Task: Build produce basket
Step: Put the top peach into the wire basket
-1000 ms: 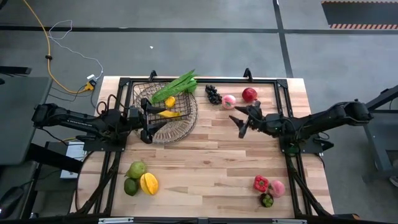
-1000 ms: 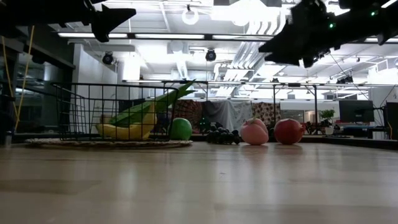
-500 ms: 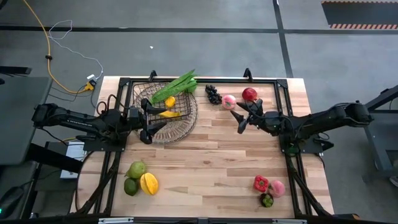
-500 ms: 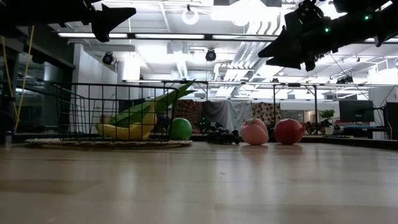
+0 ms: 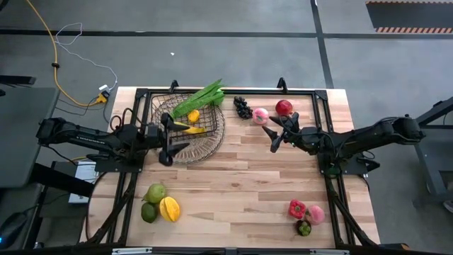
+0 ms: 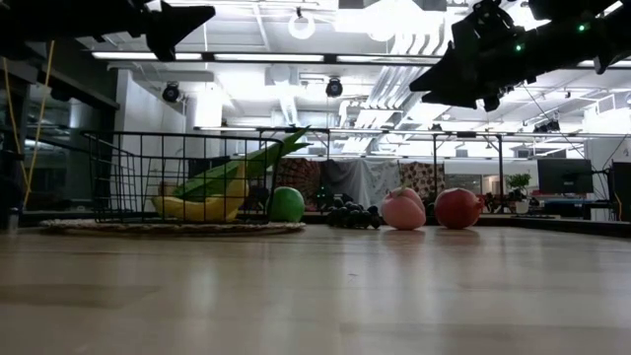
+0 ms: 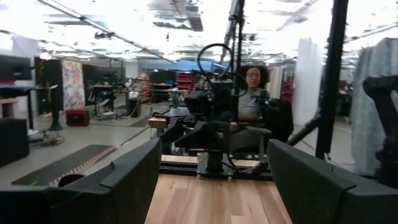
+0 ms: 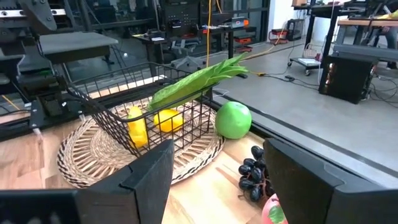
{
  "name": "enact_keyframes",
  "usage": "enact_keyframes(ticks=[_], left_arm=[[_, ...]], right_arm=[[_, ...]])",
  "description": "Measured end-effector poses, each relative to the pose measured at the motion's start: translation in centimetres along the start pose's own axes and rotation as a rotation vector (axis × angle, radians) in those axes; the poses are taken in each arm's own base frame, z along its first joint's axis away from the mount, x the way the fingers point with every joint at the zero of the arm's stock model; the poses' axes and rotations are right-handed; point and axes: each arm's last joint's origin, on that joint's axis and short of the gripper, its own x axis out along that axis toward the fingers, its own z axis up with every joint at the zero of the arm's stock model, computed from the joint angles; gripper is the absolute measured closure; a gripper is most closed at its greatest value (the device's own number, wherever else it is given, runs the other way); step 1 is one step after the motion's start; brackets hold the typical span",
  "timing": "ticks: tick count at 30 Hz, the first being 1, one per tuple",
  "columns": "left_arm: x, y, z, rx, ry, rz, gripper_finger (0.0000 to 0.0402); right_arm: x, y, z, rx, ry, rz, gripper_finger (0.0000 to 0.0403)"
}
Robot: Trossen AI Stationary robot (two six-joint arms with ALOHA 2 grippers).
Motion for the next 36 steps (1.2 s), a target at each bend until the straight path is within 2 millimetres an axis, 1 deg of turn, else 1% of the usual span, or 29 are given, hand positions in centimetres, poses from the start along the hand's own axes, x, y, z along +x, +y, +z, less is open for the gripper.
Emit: enact_keyframes(ticks=[3, 7, 10, 13, 19, 21, 26, 36], left_arm=[[0.00, -0.01, -0.04, 0.021, 0.004, -0.005, 0.0123], [0.00, -0.03, -0.07, 0.030, 0.007, -0.012, 0.0141], [0.00, -0.03, -0.07, 0.029, 0.007, -0.013, 0.0158], [0.00, -0.04, -0.07, 0.023, 0.007, -0.014, 0.0172], [0.00, -0.04, -0.07, 0.021, 0.007, -0.016, 0.0198], [0.00, -0.04, -0.07, 0.021, 0.006, -0.016, 0.0205], [0.00, -0.04, 0.01, 0.020, -0.001, -0.015, 0.0219], [0.00, -0.04, 0.01, 0.029, -0.001, -0.015, 0.0249]], right_arm=[[0.00, 0.00, 0.00, 0.000, 0.000, 0.001, 0.0162], [0.00, 0.00, 0.00, -0.025, 0.000, 0.001, 0.0161], [0.00, 0.01, 0.04, -0.019, -0.004, 0.002, 0.0147], [0.00, 0.01, 0.06, 0.011, -0.005, 0.002, 0.0117], [0.00, -0.05, -0.01, 0.007, -0.001, -0.017, 0.0028], [0.00, -0.10, -0.07, 0.003, 0.002, -0.032, 0.0010], [0.00, -0.10, -0.09, -0.026, 0.005, -0.032, 0.0023], [-0.01, -0.08, -0.06, -0.023, 0.002, -0.028, 0.0024]])
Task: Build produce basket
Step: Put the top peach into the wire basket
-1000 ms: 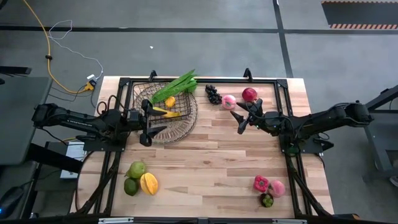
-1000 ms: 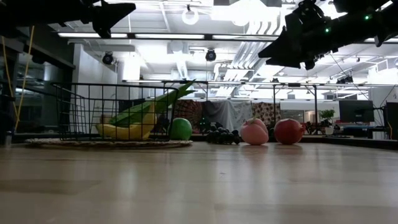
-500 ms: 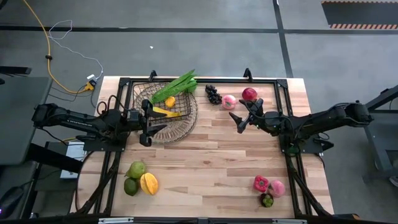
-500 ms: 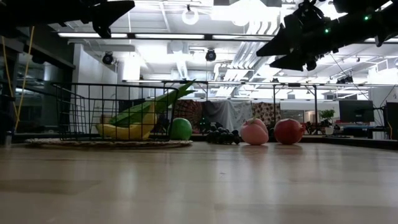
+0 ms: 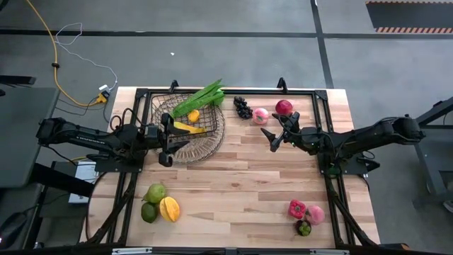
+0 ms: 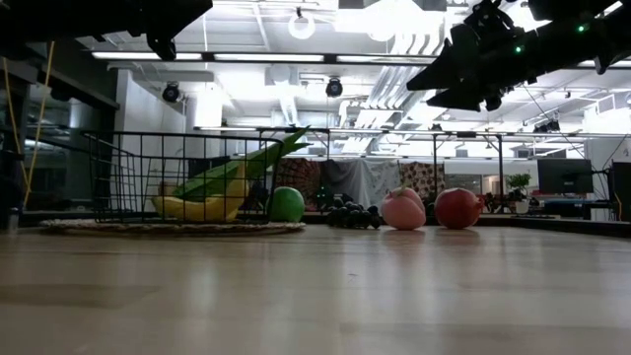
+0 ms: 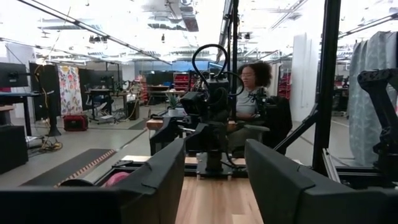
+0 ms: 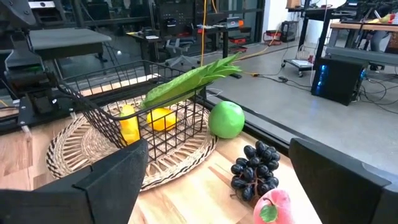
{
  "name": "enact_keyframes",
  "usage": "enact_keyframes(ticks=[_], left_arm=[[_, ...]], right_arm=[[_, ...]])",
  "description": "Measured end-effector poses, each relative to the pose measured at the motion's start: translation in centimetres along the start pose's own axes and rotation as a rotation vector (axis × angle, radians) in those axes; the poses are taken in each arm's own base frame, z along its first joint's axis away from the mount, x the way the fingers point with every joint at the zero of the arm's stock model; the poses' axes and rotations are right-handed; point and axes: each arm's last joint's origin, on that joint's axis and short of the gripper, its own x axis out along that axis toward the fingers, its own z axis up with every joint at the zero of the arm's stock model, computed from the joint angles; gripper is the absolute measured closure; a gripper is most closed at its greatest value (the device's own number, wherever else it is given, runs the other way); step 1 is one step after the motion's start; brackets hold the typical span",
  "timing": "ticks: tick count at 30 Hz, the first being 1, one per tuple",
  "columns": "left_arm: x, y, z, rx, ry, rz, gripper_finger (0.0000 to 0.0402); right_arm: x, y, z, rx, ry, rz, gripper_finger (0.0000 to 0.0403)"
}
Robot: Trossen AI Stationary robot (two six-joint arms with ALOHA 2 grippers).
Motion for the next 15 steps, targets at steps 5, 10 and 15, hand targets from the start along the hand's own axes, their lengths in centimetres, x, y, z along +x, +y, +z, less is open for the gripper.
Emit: enact_keyframes(ticks=[5, 10, 15], left_arm=[[-0.16, 0.04, 0.24, 0.007, -0.015, 0.002, 0.0278], [-0.42, 0.10, 0.64, 0.004, -0.039, 0.004, 0.0328], [-0.70, 0.14, 0.73, 0.006, -0.031, 0.005, 0.0394]], right_arm=[[0.00, 0.01, 0.00, 0.000, 0.000, 0.000, 0.0024], [0.00, 0.05, -0.01, 0.001, 0.002, 0.015, 0.0024], [-0.01, 0.14, -0.02, 0.007, 0.007, 0.048, 0.0024]])
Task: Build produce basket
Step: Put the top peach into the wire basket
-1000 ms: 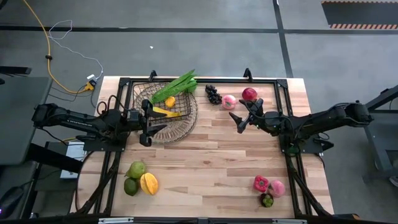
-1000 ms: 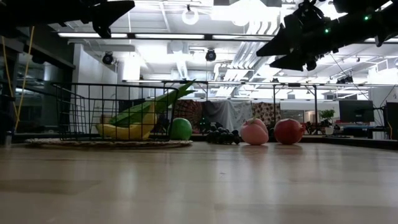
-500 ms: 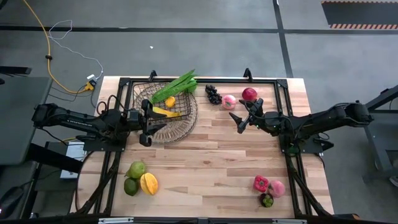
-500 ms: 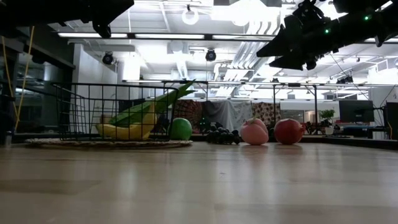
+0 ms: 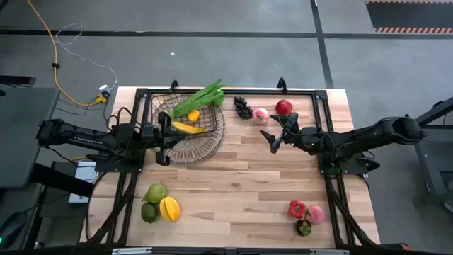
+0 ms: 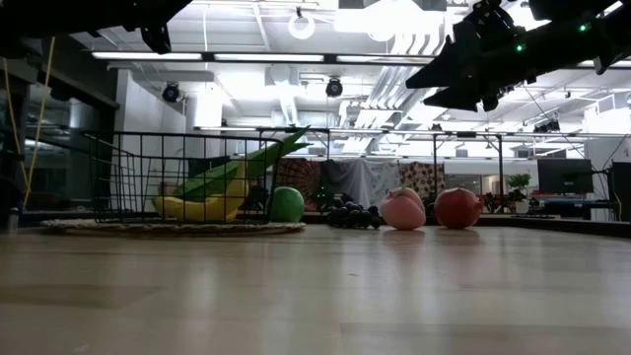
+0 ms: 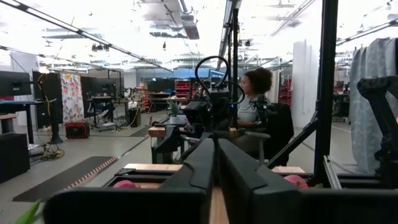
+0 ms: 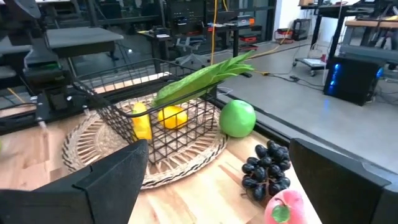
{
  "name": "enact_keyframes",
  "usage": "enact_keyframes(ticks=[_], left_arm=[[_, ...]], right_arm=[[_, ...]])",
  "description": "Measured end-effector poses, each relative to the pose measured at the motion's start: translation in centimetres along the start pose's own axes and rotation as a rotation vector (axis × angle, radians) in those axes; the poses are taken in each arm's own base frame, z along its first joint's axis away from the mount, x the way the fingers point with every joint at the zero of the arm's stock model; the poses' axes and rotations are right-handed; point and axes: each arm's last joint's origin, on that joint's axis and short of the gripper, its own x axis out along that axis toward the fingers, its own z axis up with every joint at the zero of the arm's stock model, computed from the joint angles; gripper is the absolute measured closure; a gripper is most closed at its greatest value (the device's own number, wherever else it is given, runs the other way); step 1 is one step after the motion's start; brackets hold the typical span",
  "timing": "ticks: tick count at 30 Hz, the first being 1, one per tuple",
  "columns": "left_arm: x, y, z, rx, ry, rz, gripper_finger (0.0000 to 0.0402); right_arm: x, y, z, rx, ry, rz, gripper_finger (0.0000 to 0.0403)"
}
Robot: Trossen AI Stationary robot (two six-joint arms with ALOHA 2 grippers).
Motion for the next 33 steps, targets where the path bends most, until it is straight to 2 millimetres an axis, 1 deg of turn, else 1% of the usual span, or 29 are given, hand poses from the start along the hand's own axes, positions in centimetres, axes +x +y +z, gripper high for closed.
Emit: enact_keyframes(ticks=[6, 9, 12, 18, 22, 27, 30, 33], left_arm=[[-0.1, 0.1, 0.0, 0.018, 0.011, 0.018, 0.0400], [-0.1, 0.0, 0.0, 0.012, 0.007, -0.007, 0.0401], [-0.1, 0.0, 0.1, 0.009, 0.002, -0.023, 0.0401], [-0.1, 0.0, 0.0, 0.004, 0.013, 0.006, 0.0401], [-0.1, 0.0, -0.1, 0.003, 0.022, 0.007, 0.0401], [-0.1, 0.0, -0.2, 0.003, 0.027, 0.007, 0.0401], [-0.1, 0.0, -0.2, 0.003, 0.027, 0.007, 0.0401], [-0.1, 0.0, -0.2, 0.000, 0.027, 0.008, 0.0401]], right_arm=[[0.1, -0.1, 0.0, 0.068, 0.002, -0.006, 0.0024], [0.8, -0.3, -0.1, 0.103, 0.055, -0.041, 0.0024], [2.5, -0.3, 0.2, 0.103, 0.190, -0.063, 0.0024], [7.3, -0.1, 1.2, -0.010, 0.375, -0.140, 0.0024], [10.1, -0.5, 1.1, -0.065, 0.526, -0.188, 0.0024], [12.7, -1.6, 0.2, -0.131, 0.693, -0.341, 0.0024], [14.1, -1.9, -0.1, -0.117, 0.735, -0.386, 0.0024], [15.2, -2.3, -0.6, -0.111, 0.765, -0.455, 0.0024]])
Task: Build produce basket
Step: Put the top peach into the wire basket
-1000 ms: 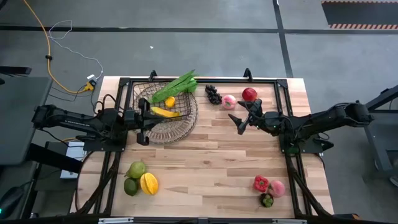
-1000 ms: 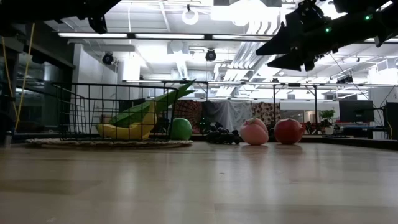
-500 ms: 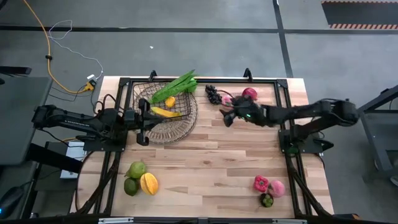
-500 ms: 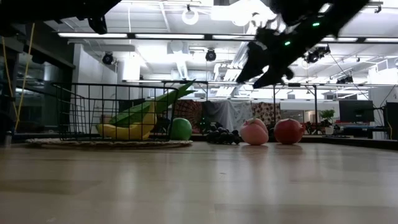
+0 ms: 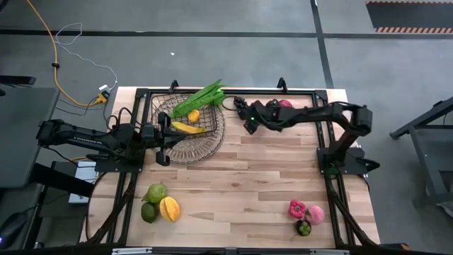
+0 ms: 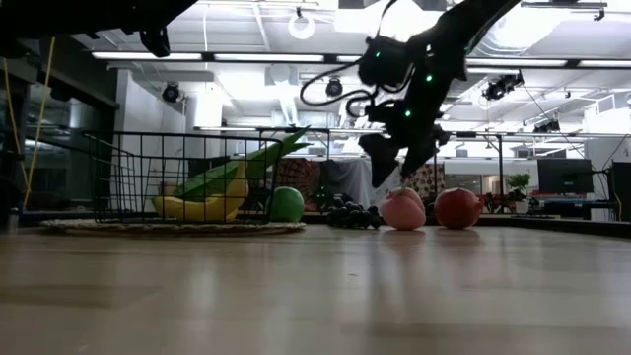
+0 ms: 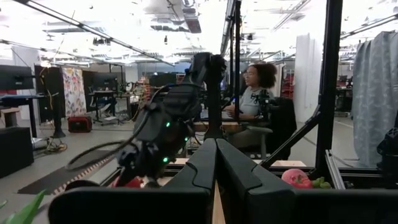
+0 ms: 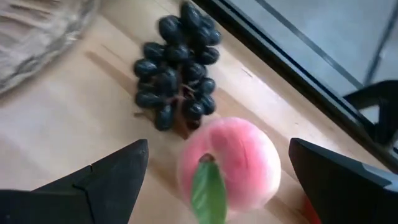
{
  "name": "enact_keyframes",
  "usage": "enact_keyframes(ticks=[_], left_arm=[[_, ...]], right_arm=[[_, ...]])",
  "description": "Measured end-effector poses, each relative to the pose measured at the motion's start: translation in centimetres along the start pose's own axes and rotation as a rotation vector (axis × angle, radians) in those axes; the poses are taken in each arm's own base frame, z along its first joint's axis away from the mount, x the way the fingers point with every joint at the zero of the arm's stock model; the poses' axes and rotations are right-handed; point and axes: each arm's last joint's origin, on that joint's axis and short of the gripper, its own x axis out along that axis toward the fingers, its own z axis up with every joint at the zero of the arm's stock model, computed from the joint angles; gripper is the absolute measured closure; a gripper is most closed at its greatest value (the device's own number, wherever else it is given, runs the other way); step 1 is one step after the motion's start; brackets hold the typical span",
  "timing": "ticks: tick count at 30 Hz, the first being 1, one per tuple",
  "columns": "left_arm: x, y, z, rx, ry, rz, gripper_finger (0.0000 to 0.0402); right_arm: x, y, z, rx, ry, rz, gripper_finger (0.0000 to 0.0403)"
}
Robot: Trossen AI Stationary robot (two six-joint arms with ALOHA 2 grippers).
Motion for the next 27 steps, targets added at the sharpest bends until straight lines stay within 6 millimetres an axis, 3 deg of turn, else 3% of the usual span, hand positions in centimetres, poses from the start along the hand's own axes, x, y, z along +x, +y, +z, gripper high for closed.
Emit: enact_keyframes(ticks=[4, 15, 27], left_arm=[[0.0, 0.0, 0.0, -0.015, 0.000, 0.001, 0.0401], [0.0, 0.0, -0.1, -0.014, 0.008, 0.000, 0.0401], [0.0, 0.0, -0.1, -0.023, 0.008, 0.000, 0.0401]], right_arm=[[1.1, 0.0, 0.3, 0.048, 0.015, -0.060, 0.0024], [3.8, -0.9, -1.3, 0.165, 0.121, -0.098, 0.0024], [4.1, -1.2, -2.0, 0.212, 0.164, -0.102, 0.0027]])
